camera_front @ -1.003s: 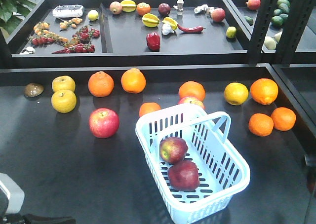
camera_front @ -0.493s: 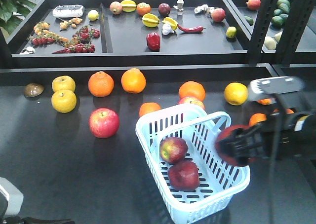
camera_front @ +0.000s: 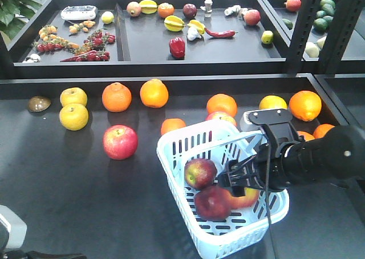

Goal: Pick three apples into basket with both arms
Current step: 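Carry the held apple over the basket and lower it inside, then open the right gripper to drop the apple and withdraw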

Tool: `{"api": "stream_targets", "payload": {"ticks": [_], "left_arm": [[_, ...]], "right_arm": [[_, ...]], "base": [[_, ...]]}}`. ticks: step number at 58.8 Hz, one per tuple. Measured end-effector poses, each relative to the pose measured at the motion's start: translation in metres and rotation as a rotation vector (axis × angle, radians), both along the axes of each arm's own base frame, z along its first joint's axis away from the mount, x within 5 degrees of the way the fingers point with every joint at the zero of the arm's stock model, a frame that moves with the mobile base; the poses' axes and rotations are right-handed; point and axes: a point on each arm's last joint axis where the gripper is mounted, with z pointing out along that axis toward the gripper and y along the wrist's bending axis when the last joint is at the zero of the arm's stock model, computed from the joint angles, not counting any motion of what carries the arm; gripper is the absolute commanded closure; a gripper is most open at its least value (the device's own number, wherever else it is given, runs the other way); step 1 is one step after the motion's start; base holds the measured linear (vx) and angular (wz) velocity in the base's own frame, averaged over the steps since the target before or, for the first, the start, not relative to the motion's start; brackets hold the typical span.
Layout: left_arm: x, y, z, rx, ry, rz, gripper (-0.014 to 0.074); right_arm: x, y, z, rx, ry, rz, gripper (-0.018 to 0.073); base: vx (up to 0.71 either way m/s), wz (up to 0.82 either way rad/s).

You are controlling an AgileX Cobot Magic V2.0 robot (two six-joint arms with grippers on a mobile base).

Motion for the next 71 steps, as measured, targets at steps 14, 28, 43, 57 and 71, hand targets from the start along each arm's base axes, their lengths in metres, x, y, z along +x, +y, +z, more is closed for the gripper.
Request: {"api": "stream_targets", "payload": {"ticks": [14,28,43,57,71], "left_arm": [[0.0,0.0,0.0,0.0,0.0,0.0,0.0602],[0.0,0.0,0.0,0.0,0.0,0.0,0.0602],[0.0,0.0,0.0,0.0,0.0,0.0,0.0602],[0.0,0.0,0.0,0.0,0.0,0.0,0.0602],[0.0,0.0,0.0,0.0,0.0,0.0,0.0602]], "right_arm": [[0.002,0.0,-0.002,-0.01,-0.015,0.017,-0.0081],[-0.01,-0.002,0.01,-0.021,-0.005,0.067,0.0356],[-0.045,-0.014,0.055,-0.022,-0.087,0.129,0.0569],[-0.106,-0.039,0.049,-0.032,-0.147,0.145,0.0568],[-0.155,-0.063,0.013,-0.059,-0.244,0.126,0.0567]], "base": [[0.0,0.0],[0.0,0.0],[0.0,0.0],[0.0,0.0],[0.0,0.0]]}}
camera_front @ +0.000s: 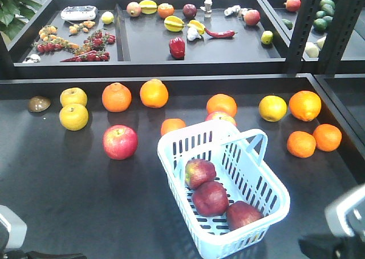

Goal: Pick three apples into basket with both arms

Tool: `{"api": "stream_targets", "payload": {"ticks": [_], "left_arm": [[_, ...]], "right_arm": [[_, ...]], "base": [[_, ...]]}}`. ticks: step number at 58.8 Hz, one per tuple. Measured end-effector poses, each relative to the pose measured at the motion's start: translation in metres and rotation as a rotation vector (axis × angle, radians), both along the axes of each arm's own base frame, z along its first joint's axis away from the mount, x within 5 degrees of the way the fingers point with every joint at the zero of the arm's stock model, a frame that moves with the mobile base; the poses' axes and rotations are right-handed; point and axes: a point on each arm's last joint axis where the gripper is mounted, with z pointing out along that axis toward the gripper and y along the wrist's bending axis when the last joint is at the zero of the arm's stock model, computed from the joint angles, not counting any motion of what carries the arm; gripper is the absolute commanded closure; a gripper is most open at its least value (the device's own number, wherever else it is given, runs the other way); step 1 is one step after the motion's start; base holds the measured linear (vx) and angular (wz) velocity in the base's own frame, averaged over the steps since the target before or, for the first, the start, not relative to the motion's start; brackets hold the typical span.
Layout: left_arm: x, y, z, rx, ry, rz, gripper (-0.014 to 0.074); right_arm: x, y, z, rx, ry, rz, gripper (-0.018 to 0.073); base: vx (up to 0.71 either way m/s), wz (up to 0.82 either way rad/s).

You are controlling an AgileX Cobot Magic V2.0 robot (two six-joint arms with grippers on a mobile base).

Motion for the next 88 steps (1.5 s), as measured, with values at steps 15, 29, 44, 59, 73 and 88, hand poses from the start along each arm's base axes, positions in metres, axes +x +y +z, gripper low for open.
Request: {"api": "stream_targets", "payload": {"ticks": [15,29,44,59,73,88], "left_arm": [[0.0,0.0,0.0,0.0,0.0,0.0,0.0602],[0.0,0.0,0.0,-0.001,0.001,0.0,0.0602],[0.0,0.0,0.0,-0.002,0.001,0.001,0.0602],[0.0,-0.0001,0.0,-0.004,0.003,0.003,0.0602],[0.0,-0.0001,0.0001,-0.018,0.019,0.018,0.0602],[0.0,-0.0001,0.0001,-0.022,0.023,0.022,0.0602]], "right_arm": [[-0.0092,-0.006,0.0012,0.028,-0.129,-0.016,0.0567],[-0.0093,-0.006,0.001,0.027,-0.126,-0.015,0.0567],[-0.0094,-0.006,0.001,0.026,-0.126,-0.015,0.0567],[-0.0094,-0.006,0.001,0.026,-0.126,-0.015,0.0567],[-0.0094,-0.006,0.001,0.026,-0.126,-0.015,0.0567],[-0.0094,-0.006,0.001,0.026,-0.126,-0.015,0.0567]], "base": [[0.0,0.0],[0.0,0.0],[0.0,0.0],[0.0,0.0],[0.0,0.0],[0.0,0.0]]}}
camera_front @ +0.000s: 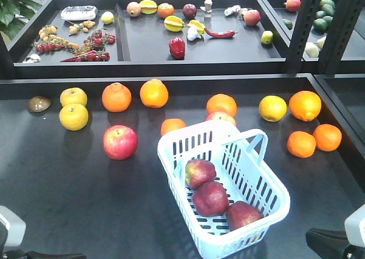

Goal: Pick three apples into basket with both arms

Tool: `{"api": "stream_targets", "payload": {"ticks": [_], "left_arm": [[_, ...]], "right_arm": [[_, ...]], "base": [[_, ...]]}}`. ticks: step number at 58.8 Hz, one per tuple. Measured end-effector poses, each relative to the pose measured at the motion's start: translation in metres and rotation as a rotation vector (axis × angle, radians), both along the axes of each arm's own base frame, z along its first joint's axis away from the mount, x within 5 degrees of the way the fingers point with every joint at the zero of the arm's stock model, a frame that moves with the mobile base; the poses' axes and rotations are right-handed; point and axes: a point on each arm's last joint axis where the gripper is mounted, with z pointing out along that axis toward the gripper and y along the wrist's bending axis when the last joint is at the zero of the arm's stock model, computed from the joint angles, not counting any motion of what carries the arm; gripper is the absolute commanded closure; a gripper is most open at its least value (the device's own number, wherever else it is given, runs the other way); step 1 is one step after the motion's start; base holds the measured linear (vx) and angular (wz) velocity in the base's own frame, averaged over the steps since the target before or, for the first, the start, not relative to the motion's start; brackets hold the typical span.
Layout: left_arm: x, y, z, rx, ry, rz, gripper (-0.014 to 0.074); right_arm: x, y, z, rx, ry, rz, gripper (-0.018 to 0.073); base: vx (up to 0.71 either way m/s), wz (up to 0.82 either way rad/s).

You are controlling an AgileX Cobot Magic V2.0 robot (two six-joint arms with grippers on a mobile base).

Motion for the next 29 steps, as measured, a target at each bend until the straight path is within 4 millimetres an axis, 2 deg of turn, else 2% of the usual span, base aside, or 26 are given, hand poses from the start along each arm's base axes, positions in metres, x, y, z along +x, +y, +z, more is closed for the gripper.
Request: {"api": "stream_targets", "payload": {"ticks": [29], "left_arm": [[0.0039,0.0013,0.0026,-0.009,-0.041,0.034,0.0602]], "right_arm": [[0.0,0.0,0.0,0.0,0.0,0.0,0.0567]], "base": [[0.0,0.0]]}}
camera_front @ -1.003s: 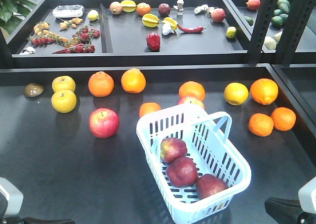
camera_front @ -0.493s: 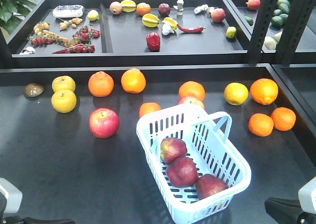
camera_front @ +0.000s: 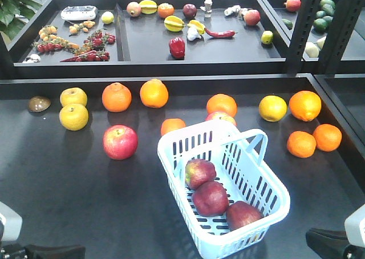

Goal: Pick three apples into basket with both arms

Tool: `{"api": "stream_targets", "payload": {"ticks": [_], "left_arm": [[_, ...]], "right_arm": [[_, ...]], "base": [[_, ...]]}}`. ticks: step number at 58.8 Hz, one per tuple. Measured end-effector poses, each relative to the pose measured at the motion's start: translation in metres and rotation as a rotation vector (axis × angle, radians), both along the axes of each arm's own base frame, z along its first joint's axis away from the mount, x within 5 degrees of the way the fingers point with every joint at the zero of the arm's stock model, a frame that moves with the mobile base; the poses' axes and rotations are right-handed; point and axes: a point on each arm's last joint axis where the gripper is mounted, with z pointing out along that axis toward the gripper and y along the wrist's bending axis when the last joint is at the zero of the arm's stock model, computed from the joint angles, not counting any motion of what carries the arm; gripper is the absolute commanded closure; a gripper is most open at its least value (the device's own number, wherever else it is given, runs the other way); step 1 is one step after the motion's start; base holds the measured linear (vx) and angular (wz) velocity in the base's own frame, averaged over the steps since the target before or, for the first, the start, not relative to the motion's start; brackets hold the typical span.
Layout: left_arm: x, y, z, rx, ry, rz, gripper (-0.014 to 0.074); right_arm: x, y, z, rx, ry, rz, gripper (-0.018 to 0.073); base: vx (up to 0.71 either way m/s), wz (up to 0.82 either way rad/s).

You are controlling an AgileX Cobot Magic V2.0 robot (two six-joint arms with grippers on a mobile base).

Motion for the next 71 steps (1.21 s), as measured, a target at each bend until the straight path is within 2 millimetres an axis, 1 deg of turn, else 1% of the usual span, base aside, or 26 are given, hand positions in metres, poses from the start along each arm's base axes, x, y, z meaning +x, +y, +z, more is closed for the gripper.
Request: {"api": "stream_targets", "payload": {"ticks": [33,47,52,56,62,71], "left_arm": [[0.004,0.001,0.003,-0.008,-0.04,0.032,0.0602],[0.009,0.004,0.007,0.039,-0.152,0.037,0.0602],[0.01,0.005,0.007,0.093,-0.21,0.007,0.0602],[0.009,0.006,0.004,0.155,-0.247,-0.029,0.0602],[0.004,0.011,-0.01,0.237,-0.267,-0.069,0.0602],[-0.009,0.023,-0.032,0.222,-0.246,-0.026,0.0602]], "right_arm": [[0.0,0.0,0.0,0.0,0.0,0.0,0.0567],[0.0,0.0,0.0,0.0,0.0,0.0,0.0567],[0.0,0.0,0.0,0.0,0.0,0.0,0.0567],[0.0,0.0,0.0,0.0,0.0,0.0,0.0567],[0.0,0.0,0.0,0.001,0.0,0.0,0.0567],[0.0,0.0,0.0,0.001,0.0,0.0,0.0567]], "base": [[0.0,0.0],[0.0,0.0],[0.0,0.0],[0.0,0.0],[0.0,0.0],[0.0,0.0]]}}
